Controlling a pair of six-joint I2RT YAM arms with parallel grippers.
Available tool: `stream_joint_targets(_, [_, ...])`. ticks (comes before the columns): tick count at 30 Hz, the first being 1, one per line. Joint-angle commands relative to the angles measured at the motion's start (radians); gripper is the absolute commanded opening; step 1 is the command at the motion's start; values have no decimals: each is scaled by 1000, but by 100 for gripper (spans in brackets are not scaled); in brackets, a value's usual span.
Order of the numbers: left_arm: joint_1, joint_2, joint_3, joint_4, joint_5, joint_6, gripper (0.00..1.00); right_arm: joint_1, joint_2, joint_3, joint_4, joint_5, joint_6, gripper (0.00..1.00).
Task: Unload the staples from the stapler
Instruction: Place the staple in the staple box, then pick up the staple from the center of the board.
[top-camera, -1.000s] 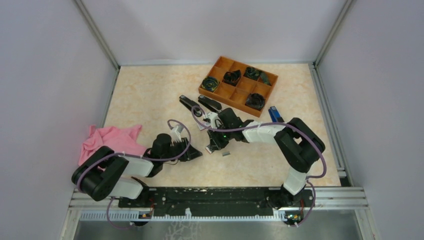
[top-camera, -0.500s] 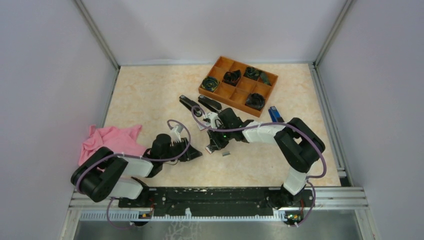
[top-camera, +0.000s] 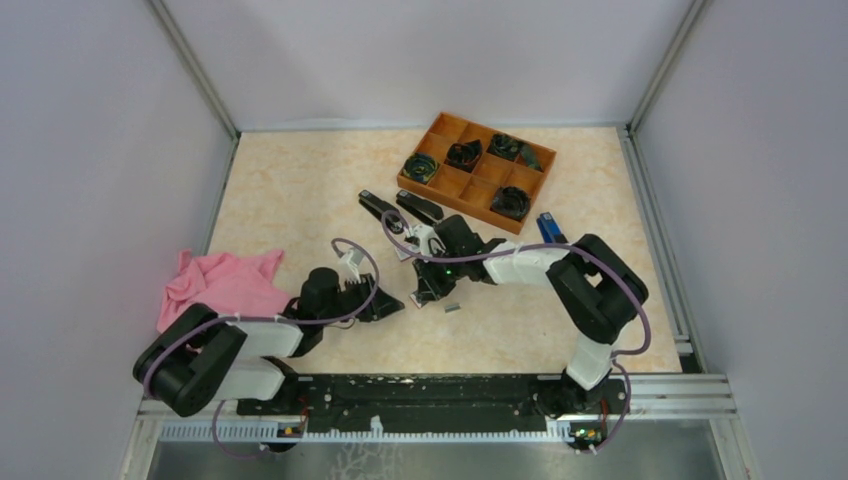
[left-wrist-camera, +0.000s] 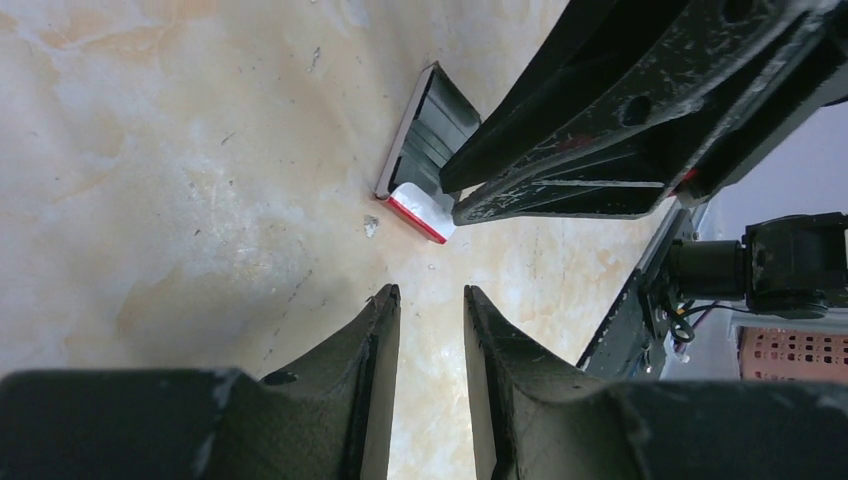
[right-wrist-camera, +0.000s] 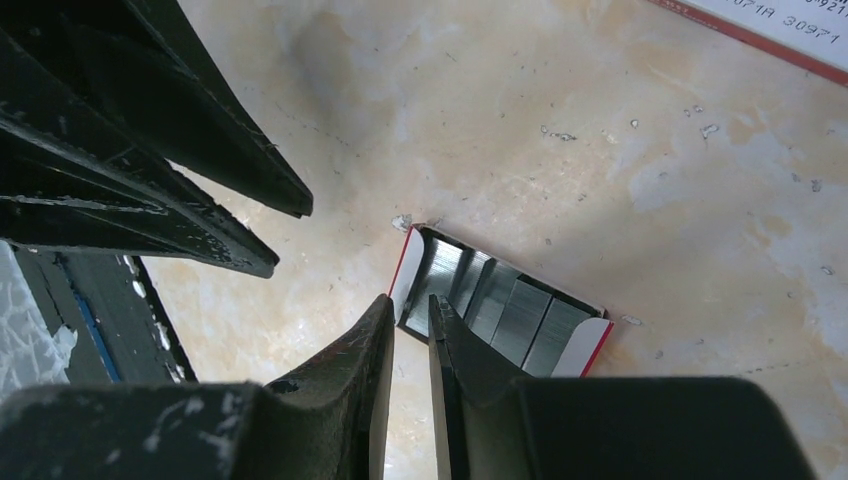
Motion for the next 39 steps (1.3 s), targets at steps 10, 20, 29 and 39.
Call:
stream_joint_targets(10, [-89, -362, 29, -72, 46, 184, 46, -55, -313, 105, -183, -222, -301, 26])
stream_joint_targets(20, [-412, -363, 60, 85, -50, 762, 86, -458, -698, 85, -240, -629, -281, 41])
stream_joint_targets(29, [-412, 8, 171, 72, -101, 1096, 91, -598, -831, -72, -72, -701, -158, 54])
stream_joint_targets(39, [-408, 288, 333, 60, -103, 1031, 66, -608, -869, -93, -134, -618, -202, 54])
